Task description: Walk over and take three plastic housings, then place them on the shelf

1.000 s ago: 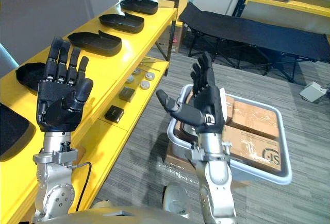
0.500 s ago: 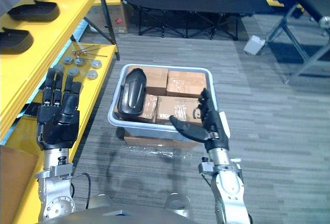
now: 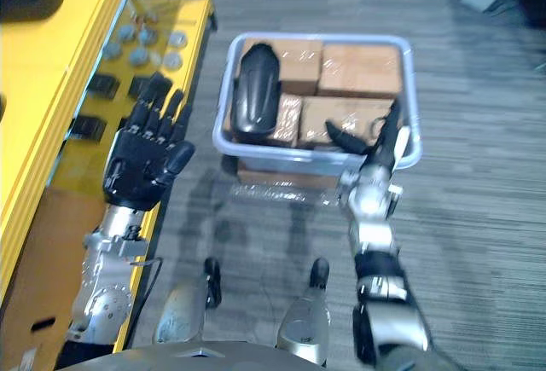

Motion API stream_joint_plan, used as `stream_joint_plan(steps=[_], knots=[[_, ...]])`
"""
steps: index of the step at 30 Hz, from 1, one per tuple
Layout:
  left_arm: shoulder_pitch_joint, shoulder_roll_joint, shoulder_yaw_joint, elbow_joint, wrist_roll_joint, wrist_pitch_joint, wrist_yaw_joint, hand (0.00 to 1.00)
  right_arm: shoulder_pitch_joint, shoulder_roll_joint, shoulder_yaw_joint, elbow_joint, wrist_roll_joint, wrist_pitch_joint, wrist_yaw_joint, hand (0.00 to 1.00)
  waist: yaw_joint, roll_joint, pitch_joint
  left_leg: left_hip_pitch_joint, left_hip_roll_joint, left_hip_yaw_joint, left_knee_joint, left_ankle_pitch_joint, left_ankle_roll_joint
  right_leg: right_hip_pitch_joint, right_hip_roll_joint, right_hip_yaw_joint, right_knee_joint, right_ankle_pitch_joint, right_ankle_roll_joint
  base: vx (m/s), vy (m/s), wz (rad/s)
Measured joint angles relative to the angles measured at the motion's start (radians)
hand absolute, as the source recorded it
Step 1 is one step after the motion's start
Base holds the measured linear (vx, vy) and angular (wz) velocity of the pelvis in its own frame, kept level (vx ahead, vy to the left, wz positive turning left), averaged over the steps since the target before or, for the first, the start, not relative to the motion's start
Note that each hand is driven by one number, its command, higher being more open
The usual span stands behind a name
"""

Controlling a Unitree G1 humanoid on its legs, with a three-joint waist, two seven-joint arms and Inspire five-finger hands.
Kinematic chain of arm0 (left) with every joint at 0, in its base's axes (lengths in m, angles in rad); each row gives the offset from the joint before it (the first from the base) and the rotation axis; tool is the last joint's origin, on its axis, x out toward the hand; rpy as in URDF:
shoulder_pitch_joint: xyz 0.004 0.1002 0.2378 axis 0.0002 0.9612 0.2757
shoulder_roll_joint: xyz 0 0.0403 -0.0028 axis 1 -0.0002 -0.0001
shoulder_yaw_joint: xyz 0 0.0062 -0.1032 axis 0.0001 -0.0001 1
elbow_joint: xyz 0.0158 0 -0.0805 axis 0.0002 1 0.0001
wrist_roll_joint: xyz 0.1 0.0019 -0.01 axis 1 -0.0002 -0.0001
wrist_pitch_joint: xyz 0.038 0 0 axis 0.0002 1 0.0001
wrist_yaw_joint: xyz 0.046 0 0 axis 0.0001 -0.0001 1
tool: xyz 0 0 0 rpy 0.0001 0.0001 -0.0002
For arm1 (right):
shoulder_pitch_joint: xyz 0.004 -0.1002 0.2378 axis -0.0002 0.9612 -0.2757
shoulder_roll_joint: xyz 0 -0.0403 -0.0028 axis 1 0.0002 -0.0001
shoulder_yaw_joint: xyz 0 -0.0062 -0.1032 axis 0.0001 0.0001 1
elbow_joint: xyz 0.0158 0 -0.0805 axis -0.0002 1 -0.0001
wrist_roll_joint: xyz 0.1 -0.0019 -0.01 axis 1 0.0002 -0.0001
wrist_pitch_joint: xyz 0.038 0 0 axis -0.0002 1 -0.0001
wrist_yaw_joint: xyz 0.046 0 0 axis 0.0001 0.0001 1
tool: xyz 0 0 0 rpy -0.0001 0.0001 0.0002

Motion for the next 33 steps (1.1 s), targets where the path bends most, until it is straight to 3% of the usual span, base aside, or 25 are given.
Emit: stream_joint_plan(steps=[3, 7, 9, 13, 15, 18, 20, 24, 25, 30, 33], knots=[[-0.024, 0.016, -0.075, 0.043, -0.011, 0.038, -0.023, 1.00, -0.158, -0.101, 0.038, 0.108, 0.028, -0.001, -0.025, 1.00, 0.038, 0.016, 0.032, -0.071, -0.002, -0.043, 0.007, 0.029, 0.004, -0.029, 0.014, -0.045, -0.026, 0.036, -0.004, -0.12, -0.014, 0.32], [-0.037, 0.038, -0.141, 0.152, -0.088, 0.078, -0.052, 1.00, -0.252, -0.134, 0.096, 0.180, 0.041, -0.003, -0.050, 1.00, 0.067, 0.019, 0.037, -0.095, -0.010, -0.073, 0.006, 0.035, 0.006, -0.033, 0.016, -0.084, -0.026, 0.042, -0.009, 0.00, 0.000, 0.22], [-0.048, 0.047, -0.170, 0.188, -0.087, 0.078, -0.062, 1.00, -0.295, -0.152, 0.136, 0.224, 0.043, -0.003, -0.049, 1.00, 0.080, 0.021, 0.041, -0.100, -0.015, -0.084, 0.007, 0.036, 0.007, -0.031, 0.014, -0.103, -0.026, 0.049, -0.014, 0.00, 0.011, 0.16], [-0.093, 0.046, -0.213, 0.220, -0.093, 0.076, -0.067, 1.00, -0.409, -0.207, 0.195, 0.304, 0.055, -0.001, -0.039, 1.00, 0.120, 0.055, 0.075, -0.108, -0.023, -0.110, 0.025, 0.033, 0.012, -0.021, 0.013, -0.143, -0.016, 0.059, -0.023, -0.04, 0.028, 0.12], [-0.095, 0.043, -0.215, 0.222, -0.126, 0.069, -0.067, 1.00, -0.453, -0.208, 0.222, 0.343, 0.073, 0.001, -0.022, 1.00, 0.124, 0.058, 0.076, -0.129, -0.024, -0.121, 0.038, 0.033, 0.012, -0.027, 0.015, -0.155, -0.017, 0.059, -0.023, -0.07, 0.019, 0.11], [-0.137, 0.042, -0.240, 0.272, -0.129, 0.051, -0.067, 1.00, -0.497, -0.228, 0.231, 0.376, 0.076, 0.038, -0.012, 1.00, 0.149, 0.080, 0.098, -0.136, -0.026, -0.126, 0.053, 0.032, 0.013, -0.023, 0.015, -0.162, -0.015, 0.059, -0.023, -0.08, 0.017, 0.05], [-0.154, 0.039, -0.253, 0.307, -0.151, 0.048, -0.065, 1.00, -0.547, -0.236, 0.251, 0.424, 0.079, 0.101, -0.011, 1.00, 0.157, 0.096, 0.111, -0.146, -0.028, -0.130, 0.059, 0.034, 0.015, -0.026, 0.015, -0.176, -0.015, 0.058, -0.023, -0.08, 0.011, 0.06], [-0.160, 0.033, -0.284, 0.338, -0.154, 0.043, -0.048, 1.00, -0.584, -0.244, 0.261, 0.521, 0.081, 0.212, -0.023, 1.00, 0.177, 0.106, 0.116, -0.163, -0.030, -0.136, 0.058, 0.044, 0.017, -0.036, 0.015, -0.190, -0.015, 0.058, -0.023, -0.07, -0.002, 0.04], [-0.158, 0.033, -0.297, 0.340, -0.154, 0.040, -0.044, 1.00, -0.589, -0.246, 0.262, 0.521, 0.077, 0.227, -0.028, 0.00, 0.177, 0.110, 0.118, -0.167, -0.033, -0.140, 0.058, 0.047, 0.017, -0.037, 0.014, -0.195, -0.014, 0.058, -0.023, -0.05, 0.003, 0.12], [-0.164, 0.021, -0.329, 0.354, -0.156, 0.029, -0.018, 1.00, -0.646, -0.281, 0.259, 0.549, 0.068, 0.328, -0.041, 0.00, 0.196, 0.123, 0.121, -0.167, -0.033, -0.147, 0.056, 0.053, 0.016, -0.037, 0.013, -0.205, -0.003, 0.054, -0.026, -0.04, 0.004, 0.06], [-0.170, 0.014, -0.330, 0.355, -0.158, 0.022, -0.013, 1.00, -0.651, -0.327, 0.260, 0.554, 0.017, 0.404, -0.002, 0.00, 0.207, 0.123, 0.121, -0.158, -0.035, -0.152, 0.044, 0.061, 0.016, -0.036, 0.008, -0.215, 0.020, 0.038, -0.030, -0.04, 0.001, 0.08]])
